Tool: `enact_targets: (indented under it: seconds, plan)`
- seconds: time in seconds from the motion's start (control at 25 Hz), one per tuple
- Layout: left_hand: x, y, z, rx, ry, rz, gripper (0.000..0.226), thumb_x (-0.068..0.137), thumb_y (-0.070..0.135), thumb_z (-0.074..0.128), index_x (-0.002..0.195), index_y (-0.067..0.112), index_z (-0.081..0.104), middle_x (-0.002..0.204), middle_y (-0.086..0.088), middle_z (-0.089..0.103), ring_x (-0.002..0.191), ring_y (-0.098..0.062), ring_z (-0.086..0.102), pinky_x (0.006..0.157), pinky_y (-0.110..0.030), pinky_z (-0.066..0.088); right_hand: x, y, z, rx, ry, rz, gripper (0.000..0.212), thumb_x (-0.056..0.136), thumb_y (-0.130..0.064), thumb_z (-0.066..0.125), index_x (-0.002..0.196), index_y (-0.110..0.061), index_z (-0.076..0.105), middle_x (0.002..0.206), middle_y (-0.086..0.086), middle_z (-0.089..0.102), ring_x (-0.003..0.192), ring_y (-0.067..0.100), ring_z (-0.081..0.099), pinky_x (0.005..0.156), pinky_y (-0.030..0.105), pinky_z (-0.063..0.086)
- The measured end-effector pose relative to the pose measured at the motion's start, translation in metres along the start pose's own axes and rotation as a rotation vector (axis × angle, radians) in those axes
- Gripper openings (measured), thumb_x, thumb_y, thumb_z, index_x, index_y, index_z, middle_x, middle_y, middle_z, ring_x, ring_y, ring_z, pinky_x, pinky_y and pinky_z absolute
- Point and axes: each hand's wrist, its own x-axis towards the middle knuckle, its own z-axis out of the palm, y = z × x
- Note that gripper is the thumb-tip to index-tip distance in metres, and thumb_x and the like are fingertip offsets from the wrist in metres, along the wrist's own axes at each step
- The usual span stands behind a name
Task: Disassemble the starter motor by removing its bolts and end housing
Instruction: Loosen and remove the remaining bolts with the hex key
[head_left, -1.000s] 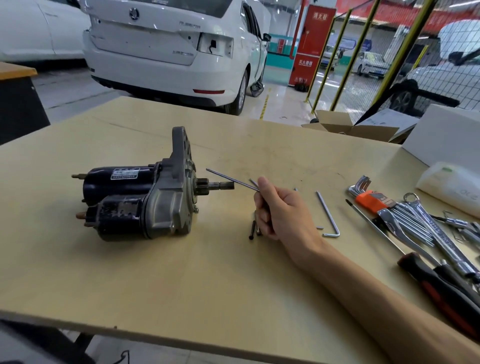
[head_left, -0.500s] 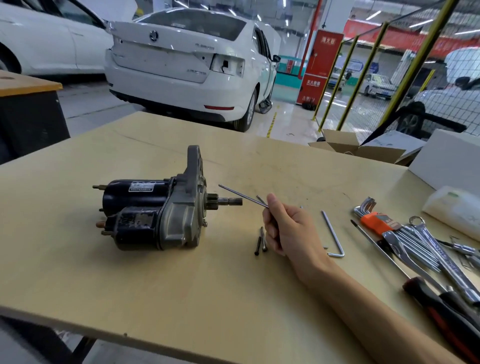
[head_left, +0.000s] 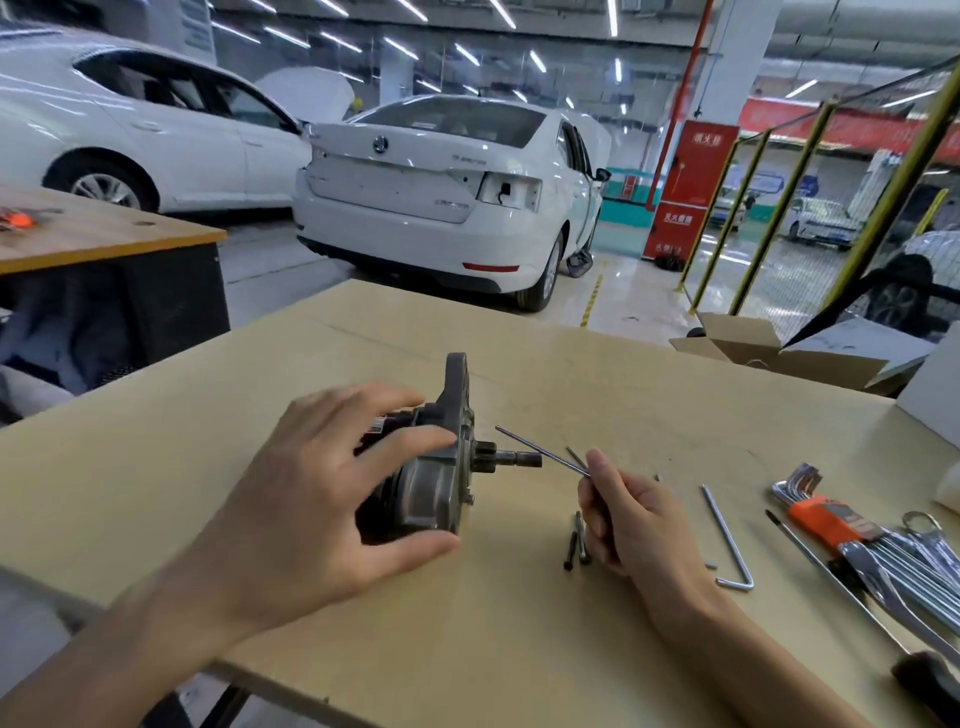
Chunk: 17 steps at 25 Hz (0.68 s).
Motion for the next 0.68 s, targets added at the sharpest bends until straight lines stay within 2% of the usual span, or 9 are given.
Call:
enact_targets:
  seconds: [0.08,0.12,0.2,0.28,0.36,0.44,0.52,0.68]
  plan:
    - [-0.001,0.000,0.020,0.256,-0.169,0.058,0.076,0.070,0.067,0.072,0.133,0.027,0.062,0.138,-0.013,0.058,0.126,-0.035,0.057,0.110,-0.050,0.041,0.000,0.000,0.002,-0.008,-0.001,-0.003,0.046,0.101,-0.038,0.043,0.067,-0.009,0.052,0.047,0.001,0.041,0.039,0.013,0.035,0.038,0.017,0.029]
    - [0.002,0.004,0.024,0.273,-0.207,0.028,0.079,0.065,0.063,0.080,0.133,0.027,0.063,0.137,-0.017,0.059,0.121,-0.036,0.060,0.106,-0.053,0.044,0.000,0.001,0.003,-0.008,-0.003,-0.008,0.046,0.101,-0.039,0.043,0.067,-0.009,0.052,0.047,0.002,0.041,0.039,0.013,0.035,0.037,0.017,0.029]
    - [0.008,-0.001,0.026,0.240,-0.163,0.048,0.077,0.059,0.054,0.089,0.127,0.025,0.068,0.130,-0.021,0.063,0.111,-0.036,0.067,0.096,-0.051,0.050,-0.001,0.001,0.003,0.007,0.000,-0.019,0.046,0.100,-0.040,0.044,0.068,-0.009,0.052,0.048,0.002,0.041,0.040,0.013,0.035,0.037,0.016,0.029]
    - [0.013,-0.010,0.023,0.124,-0.147,0.076,0.071,0.060,0.050,0.090,0.123,0.028,0.068,0.131,-0.017,0.063,0.109,-0.034,0.068,0.092,-0.048,0.054,-0.001,0.001,0.005,0.029,0.006,-0.042,0.046,0.099,-0.042,0.044,0.068,-0.009,0.052,0.049,0.002,0.040,0.040,0.013,0.035,0.038,0.017,0.030]
    - [0.030,-0.022,0.011,-0.122,-0.252,0.043,0.062,0.064,0.048,0.087,0.120,0.034,0.066,0.129,-0.001,0.066,0.108,-0.022,0.068,0.089,-0.038,0.057,-0.002,0.001,0.006,0.045,0.020,-0.073,0.047,0.096,-0.046,0.045,0.066,-0.011,0.053,0.049,0.003,0.039,0.040,0.013,0.035,0.038,0.018,0.031]
    - [0.058,-0.038,0.003,-0.278,-0.384,-0.036,0.056,0.063,0.049,0.089,0.113,0.042,0.066,0.109,0.017,0.070,0.097,-0.006,0.066,0.084,-0.030,0.052,-0.002,0.001,0.007,0.084,0.043,-0.090,0.046,0.091,-0.049,0.047,0.062,-0.014,0.054,0.049,0.002,0.038,0.039,0.011,0.034,0.038,0.017,0.031]
    - [0.091,-0.054,0.002,-0.396,-0.499,-0.112,0.055,0.059,0.051,0.091,0.108,0.047,0.066,0.098,0.019,0.071,0.091,-0.001,0.065,0.084,-0.030,0.051,-0.002,0.000,0.008,0.104,0.045,-0.099,0.045,0.088,-0.052,0.048,0.057,-0.019,0.055,0.049,0.001,0.037,0.039,0.010,0.033,0.038,0.016,0.031]
    - [0.143,-0.080,0.015,-0.503,-0.707,-0.091,0.053,0.059,0.054,0.087,0.108,0.047,0.069,0.103,0.018,0.071,0.093,-0.005,0.067,0.084,-0.028,0.054,0.002,0.004,0.008,0.072,0.020,-0.113,0.046,0.087,-0.053,0.047,0.056,-0.021,0.056,0.048,0.004,0.036,0.039,0.013,0.032,0.039,0.018,0.031]
